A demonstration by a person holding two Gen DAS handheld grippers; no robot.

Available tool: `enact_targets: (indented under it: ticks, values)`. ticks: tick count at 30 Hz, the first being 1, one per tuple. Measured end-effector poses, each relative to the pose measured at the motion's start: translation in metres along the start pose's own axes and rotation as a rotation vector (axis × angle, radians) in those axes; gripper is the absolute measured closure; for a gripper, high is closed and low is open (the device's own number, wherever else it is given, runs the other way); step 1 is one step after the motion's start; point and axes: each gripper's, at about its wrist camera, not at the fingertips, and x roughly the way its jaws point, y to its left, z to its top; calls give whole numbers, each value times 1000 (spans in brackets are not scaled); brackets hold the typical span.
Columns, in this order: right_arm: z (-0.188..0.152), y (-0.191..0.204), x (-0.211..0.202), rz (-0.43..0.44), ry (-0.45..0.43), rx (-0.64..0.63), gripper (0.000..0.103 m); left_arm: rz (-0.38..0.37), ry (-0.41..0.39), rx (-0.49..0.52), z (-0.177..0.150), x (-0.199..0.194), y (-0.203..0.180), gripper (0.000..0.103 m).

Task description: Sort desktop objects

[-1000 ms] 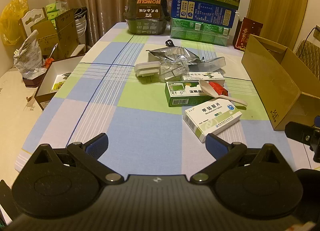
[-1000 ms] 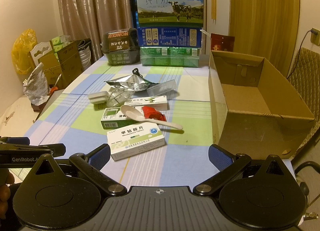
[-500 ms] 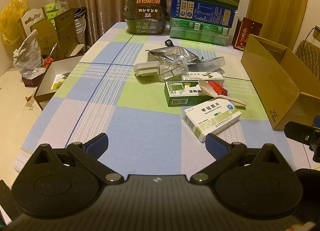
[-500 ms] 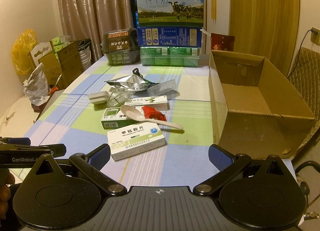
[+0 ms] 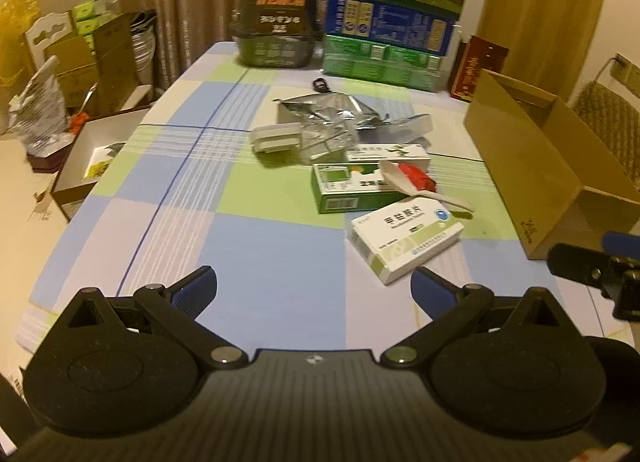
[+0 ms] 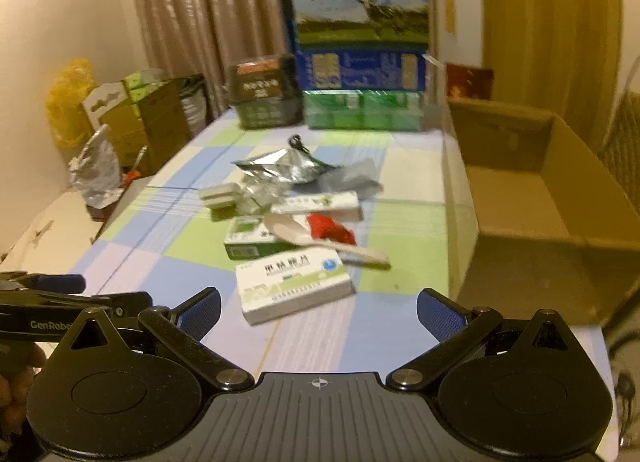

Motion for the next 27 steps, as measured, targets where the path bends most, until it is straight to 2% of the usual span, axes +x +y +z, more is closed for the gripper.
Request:
enact_targets:
  ticks: [5, 8, 11, 15, 19, 23, 27]
  values:
    - [10, 1, -2, 16, -39, -55, 2, -13, 5, 45, 4, 0, -4, 1]
    - [15, 4, 1, 25, -31, -91, 2, -27, 12, 71, 7, 2, -6, 1]
    - [16, 4, 0, 27, -70, -119, 2, -31, 12, 84, 12, 3, -9, 1]
    - [20, 8, 3, 25, -77, -217, 2, -42, 3, 117, 20, 6, -11, 1]
    - [24, 5, 12, 14, -70, -315, 2, -92, 1, 194, 34, 12, -10, 1]
    - [33, -5, 32, 68, -42, -361, 2, -168, 7, 287, 49, 26, -8, 2]
    - [44, -13, 56, 92, 8, -408, 2, -246, 39, 418, 57, 48, -15, 9]
